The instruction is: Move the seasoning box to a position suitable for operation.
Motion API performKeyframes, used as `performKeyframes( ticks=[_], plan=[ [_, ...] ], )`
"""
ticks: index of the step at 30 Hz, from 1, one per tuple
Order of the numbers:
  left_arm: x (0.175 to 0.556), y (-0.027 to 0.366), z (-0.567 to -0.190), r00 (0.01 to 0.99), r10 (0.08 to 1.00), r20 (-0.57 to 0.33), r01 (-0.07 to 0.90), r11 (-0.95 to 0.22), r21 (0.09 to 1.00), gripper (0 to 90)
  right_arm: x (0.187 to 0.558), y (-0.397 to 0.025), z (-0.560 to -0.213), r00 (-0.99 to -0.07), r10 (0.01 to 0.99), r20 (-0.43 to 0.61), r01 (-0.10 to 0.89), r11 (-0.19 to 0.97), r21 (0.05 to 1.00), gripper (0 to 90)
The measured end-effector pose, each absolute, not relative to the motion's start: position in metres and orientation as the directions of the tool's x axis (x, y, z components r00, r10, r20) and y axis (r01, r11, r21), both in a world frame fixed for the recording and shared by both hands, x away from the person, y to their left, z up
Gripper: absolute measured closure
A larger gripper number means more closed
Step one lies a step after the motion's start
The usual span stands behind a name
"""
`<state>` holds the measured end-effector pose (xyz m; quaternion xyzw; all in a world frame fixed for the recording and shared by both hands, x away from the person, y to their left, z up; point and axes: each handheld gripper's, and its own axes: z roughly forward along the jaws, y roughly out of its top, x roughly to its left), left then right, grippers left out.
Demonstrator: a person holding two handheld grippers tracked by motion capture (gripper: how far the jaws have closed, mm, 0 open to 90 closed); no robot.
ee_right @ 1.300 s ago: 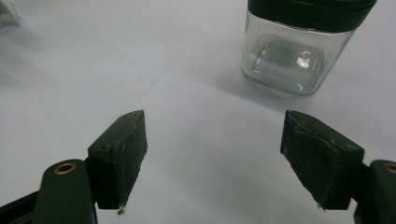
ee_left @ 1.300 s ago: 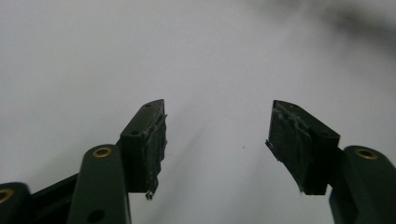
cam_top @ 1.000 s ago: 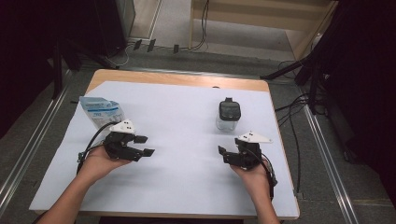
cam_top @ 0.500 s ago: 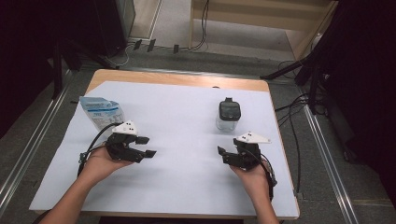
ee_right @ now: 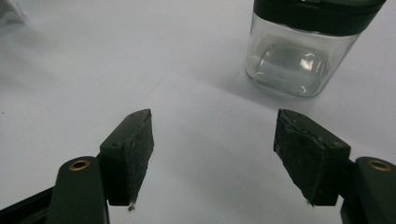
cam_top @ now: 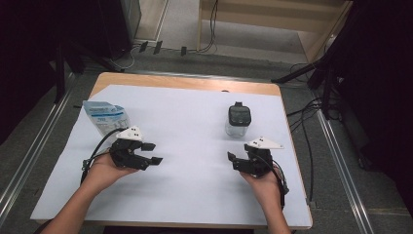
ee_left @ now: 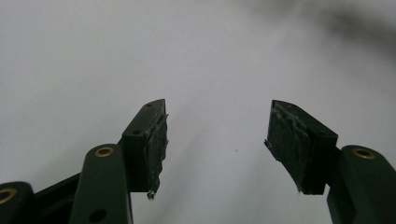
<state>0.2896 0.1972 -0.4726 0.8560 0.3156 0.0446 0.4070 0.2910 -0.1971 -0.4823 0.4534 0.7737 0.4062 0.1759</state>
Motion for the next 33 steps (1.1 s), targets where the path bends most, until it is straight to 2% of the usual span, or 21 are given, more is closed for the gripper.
performKeyframes(
  ticks=[14,24,33],
  plan=[
    [0.288,0.198,-0.473,0.79,0.585,-0.184,0.511,-0.461,0.726,38.7,0.299,-0.192,-0.484,-0.529,0.843,0.103,0.565,0.26,0.783,29.1],
    [0.284,0.2,-0.474,0.784,0.591,-0.191,0.519,-0.455,0.724,38.7,0.314,-0.193,-0.474,-0.493,0.863,0.109,0.552,0.214,0.806,18.8],
    [0.283,0.202,-0.476,0.779,0.595,-0.198,0.527,-0.452,0.72,38.8,0.331,-0.193,-0.471,-0.449,0.889,0.088,0.545,0.194,0.816,15.3]
  ],
)
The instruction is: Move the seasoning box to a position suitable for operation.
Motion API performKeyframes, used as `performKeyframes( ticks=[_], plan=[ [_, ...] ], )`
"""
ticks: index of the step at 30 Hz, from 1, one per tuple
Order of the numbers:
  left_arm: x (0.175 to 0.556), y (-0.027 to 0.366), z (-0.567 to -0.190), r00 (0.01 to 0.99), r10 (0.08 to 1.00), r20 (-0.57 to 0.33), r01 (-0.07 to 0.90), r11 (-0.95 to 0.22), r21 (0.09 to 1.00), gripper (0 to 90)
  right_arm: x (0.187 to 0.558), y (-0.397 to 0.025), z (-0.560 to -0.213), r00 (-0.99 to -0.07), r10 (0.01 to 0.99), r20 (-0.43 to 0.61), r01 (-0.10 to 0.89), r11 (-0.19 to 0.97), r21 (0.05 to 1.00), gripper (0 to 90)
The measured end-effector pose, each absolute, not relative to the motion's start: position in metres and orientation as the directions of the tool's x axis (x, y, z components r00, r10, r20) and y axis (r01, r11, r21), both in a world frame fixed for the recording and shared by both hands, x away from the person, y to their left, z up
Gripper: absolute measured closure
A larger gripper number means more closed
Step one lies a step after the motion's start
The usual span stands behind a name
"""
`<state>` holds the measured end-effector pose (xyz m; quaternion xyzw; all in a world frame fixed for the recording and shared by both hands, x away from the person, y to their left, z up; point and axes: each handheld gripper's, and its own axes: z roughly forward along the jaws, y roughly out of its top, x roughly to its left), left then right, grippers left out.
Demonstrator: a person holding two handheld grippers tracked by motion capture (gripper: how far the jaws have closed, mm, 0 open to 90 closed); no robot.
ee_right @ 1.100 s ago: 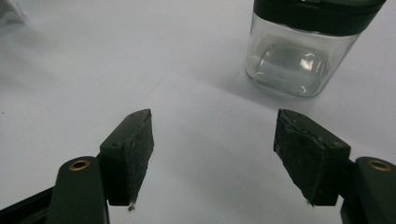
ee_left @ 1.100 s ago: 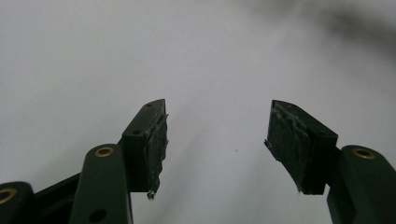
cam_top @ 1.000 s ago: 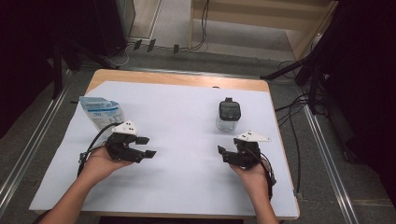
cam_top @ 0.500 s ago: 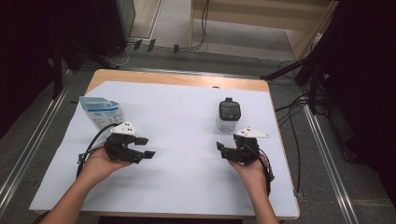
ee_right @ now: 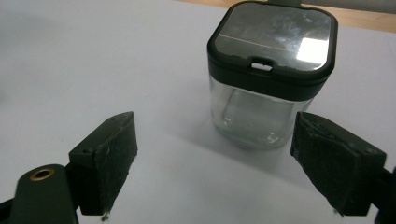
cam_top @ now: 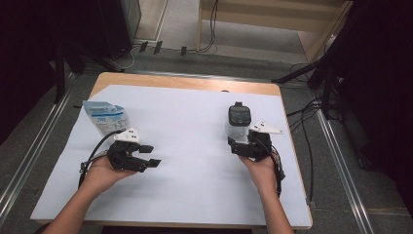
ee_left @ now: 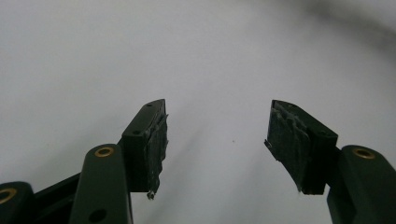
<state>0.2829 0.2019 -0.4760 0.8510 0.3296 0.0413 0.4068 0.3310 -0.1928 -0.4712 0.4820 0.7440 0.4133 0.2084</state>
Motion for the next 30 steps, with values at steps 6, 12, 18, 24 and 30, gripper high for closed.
performKeyframes(
  ticks=[6,12,18,24,30],
  plan=[
    [0.283,0.202,-0.475,0.782,0.592,-0.198,0.524,-0.45,0.723,38.8,0.343,-0.189,-0.469,-0.432,0.897,0.095,0.553,0.18,0.814,15.3],
    [0.283,0.202,-0.475,0.779,0.596,-0.194,0.526,-0.454,0.719,38.8,0.349,-0.188,-0.466,-0.417,0.905,0.086,0.549,0.176,0.817,15.1],
    [0.282,0.201,-0.476,0.781,0.595,-0.191,0.526,-0.46,0.715,38.8,0.356,-0.186,-0.459,-0.368,0.927,0.068,0.545,0.156,0.824,14.9],
    [0.28,0.203,-0.476,0.778,0.596,-0.198,0.53,-0.454,0.716,39.0,0.366,-0.18,-0.455,-0.33,0.942,0.053,0.543,0.144,0.827,12.7],
    [0.277,0.206,-0.477,0.773,0.601,-0.201,0.537,-0.453,0.712,39.0,0.379,-0.181,-0.458,-0.286,0.955,0.077,0.555,0.099,0.826,11.8]
  ],
)
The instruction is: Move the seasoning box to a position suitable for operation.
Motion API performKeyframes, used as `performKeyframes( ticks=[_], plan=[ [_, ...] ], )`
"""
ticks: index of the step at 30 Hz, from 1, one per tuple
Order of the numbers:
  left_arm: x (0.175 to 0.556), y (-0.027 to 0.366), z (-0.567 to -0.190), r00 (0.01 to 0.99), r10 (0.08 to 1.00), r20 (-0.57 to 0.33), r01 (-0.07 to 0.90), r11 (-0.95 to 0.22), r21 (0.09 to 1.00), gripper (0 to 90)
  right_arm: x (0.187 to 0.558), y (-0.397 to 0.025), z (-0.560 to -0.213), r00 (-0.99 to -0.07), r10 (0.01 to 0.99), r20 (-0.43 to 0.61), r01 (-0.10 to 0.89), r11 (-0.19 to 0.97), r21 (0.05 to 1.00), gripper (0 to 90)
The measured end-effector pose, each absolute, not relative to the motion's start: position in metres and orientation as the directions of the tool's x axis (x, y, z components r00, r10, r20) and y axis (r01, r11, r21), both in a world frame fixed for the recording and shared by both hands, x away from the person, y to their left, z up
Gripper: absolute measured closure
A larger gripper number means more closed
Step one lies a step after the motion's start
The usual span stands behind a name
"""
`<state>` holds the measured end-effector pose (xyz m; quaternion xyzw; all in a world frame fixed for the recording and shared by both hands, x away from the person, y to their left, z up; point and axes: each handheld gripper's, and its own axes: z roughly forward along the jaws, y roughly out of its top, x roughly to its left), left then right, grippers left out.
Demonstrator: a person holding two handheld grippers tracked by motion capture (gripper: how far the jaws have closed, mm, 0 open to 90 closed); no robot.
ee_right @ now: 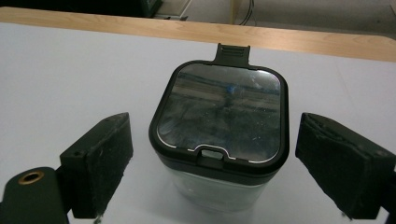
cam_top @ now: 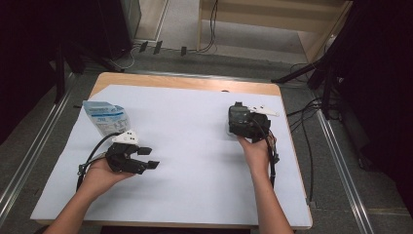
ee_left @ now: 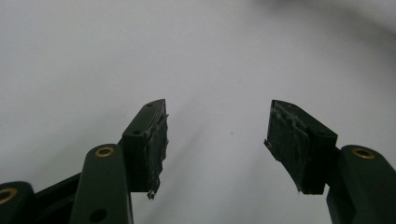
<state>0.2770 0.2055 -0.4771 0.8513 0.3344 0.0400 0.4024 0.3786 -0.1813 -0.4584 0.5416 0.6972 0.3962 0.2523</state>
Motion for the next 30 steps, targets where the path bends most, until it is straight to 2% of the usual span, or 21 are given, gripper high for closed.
performKeyframes(
  ticks=[14,30],
  plan=[
    [0.27,0.212,-0.479,0.759,0.618,-0.205,0.55,-0.441,0.71,39.1,0.397,-0.172,-0.483,-0.245,0.967,0.07,0.589,0.091,0.803,11.2],
    [0.265,0.216,-0.48,0.752,0.625,-0.211,0.558,-0.432,0.708,39.1,0.409,-0.169,-0.501,-0.222,0.972,0.073,0.583,0.072,0.809,10.1]
  ],
)
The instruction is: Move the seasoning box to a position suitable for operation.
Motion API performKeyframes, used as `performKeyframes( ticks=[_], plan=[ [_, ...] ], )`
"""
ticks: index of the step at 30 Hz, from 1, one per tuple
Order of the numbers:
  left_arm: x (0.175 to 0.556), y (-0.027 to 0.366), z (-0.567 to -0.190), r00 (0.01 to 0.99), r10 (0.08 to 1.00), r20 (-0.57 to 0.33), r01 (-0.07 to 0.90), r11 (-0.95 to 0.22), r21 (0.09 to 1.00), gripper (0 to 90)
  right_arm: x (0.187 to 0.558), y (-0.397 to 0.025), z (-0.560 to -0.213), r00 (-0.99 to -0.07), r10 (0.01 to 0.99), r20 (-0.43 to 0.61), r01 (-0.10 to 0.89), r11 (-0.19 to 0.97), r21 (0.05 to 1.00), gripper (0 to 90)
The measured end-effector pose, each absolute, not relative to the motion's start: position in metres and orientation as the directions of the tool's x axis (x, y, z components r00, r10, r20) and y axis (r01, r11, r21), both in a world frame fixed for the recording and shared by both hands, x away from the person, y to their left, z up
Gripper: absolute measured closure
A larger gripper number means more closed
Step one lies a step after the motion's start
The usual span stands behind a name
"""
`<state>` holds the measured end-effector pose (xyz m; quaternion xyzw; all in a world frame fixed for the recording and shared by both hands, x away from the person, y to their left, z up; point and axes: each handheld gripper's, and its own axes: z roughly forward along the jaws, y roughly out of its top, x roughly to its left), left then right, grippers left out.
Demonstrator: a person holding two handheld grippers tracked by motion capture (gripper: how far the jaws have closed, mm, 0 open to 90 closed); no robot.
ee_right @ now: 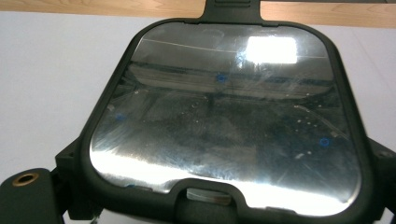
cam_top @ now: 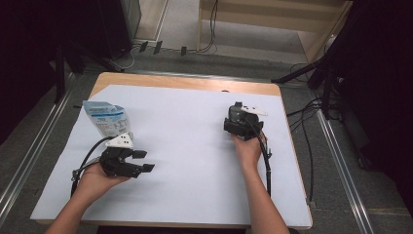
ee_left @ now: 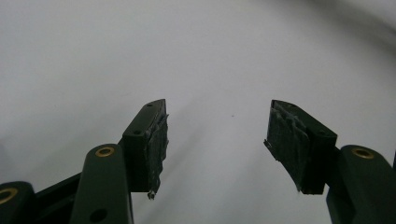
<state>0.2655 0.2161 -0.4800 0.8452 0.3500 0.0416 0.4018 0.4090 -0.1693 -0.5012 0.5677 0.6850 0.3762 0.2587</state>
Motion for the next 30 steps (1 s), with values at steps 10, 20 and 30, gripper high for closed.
performKeyframes(
  ticks=[10,20,30],
  plan=[
    [0.266,0.216,-0.48,0.747,0.628,-0.216,0.561,-0.423,0.712,39.2,0.409,-0.177,-0.499,-0.234,0.97,0.071,0.559,0.075,0.826,15.4],
    [0.267,0.214,-0.479,0.755,0.621,-0.211,0.555,-0.434,0.71,39.2,0.406,-0.179,-0.497,-0.235,0.97,0.058,0.551,0.083,0.83,16.3],
    [0.271,0.213,-0.478,0.759,0.615,-0.214,0.552,-0.431,0.714,38.9,0.392,-0.174,-0.479,-0.282,0.957,0.067,0.52,0.094,0.849,16.3]
  ],
)
